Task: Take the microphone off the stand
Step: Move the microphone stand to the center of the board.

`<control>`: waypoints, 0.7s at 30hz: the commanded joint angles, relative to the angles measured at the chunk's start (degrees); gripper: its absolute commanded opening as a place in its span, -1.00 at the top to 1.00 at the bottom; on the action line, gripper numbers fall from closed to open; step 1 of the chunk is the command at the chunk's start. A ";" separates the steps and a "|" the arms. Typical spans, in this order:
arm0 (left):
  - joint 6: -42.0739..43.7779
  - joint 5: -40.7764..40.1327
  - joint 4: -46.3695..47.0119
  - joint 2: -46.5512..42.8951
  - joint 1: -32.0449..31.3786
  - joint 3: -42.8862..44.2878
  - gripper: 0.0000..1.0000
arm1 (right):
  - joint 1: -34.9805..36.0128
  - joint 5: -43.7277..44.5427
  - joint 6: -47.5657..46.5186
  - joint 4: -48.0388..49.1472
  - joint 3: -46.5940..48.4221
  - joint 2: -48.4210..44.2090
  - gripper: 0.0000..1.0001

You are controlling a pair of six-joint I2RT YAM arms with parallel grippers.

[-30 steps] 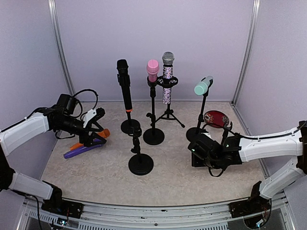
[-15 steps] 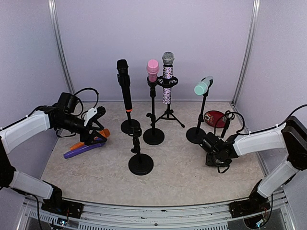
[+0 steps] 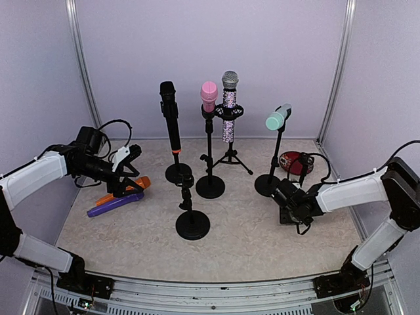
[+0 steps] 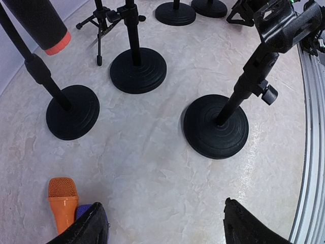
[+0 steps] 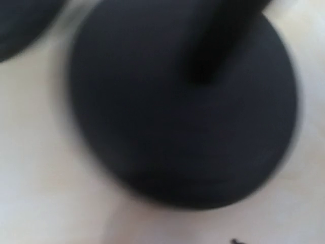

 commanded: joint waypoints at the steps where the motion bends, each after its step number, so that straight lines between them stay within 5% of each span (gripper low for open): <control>1: 0.63 0.94 -0.93 -0.03 0.28 0.65 -0.52 | 5.63 3.74 -7.06 2.95 4.63 -1.71 -0.26; 13: 1.01 1.03 -1.53 -0.56 0.23 0.13 -0.53 | 7.67 6.24 -12.75 2.21 5.34 -9.65 -0.41; 21: 1.33 0.98 -1.84 -0.87 0.36 0.15 -0.54 | 26.98 10.45 -15.60 12.48 8.00 -8.65 -0.56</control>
